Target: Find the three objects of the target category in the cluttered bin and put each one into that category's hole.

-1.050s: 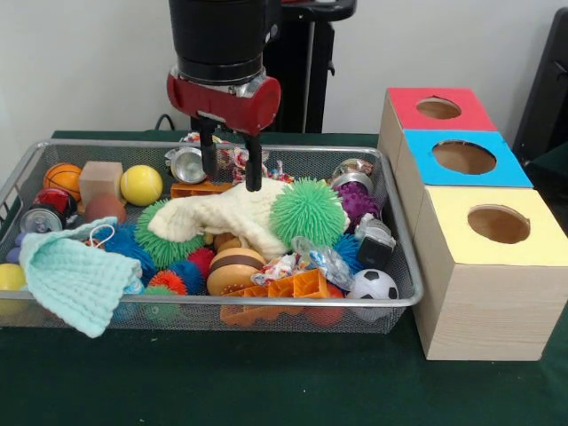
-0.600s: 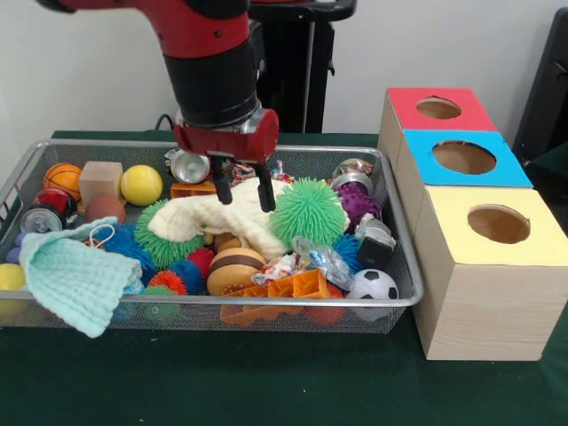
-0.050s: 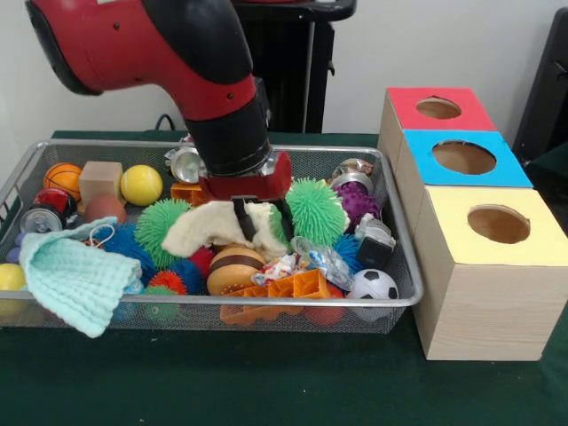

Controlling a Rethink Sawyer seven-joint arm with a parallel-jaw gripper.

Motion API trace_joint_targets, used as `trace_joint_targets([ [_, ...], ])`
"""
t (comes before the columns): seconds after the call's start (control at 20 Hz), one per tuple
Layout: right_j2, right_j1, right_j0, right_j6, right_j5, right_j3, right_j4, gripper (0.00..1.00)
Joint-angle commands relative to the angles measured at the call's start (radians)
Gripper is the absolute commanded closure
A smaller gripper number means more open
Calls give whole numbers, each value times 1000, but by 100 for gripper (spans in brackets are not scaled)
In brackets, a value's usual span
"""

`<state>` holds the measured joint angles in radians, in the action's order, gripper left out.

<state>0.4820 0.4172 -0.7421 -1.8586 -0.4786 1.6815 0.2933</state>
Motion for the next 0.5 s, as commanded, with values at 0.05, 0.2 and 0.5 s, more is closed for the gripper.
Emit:
trace_joint_targets([
  [0.05, 193, -134, -53, 193, 95, 72, 104, 0],
  [0.2, 234, -186, -94, 207, 100, 71, 130, 0],
  [0.5, 277, -218, -140, 204, 76, 74, 171, 0],
])
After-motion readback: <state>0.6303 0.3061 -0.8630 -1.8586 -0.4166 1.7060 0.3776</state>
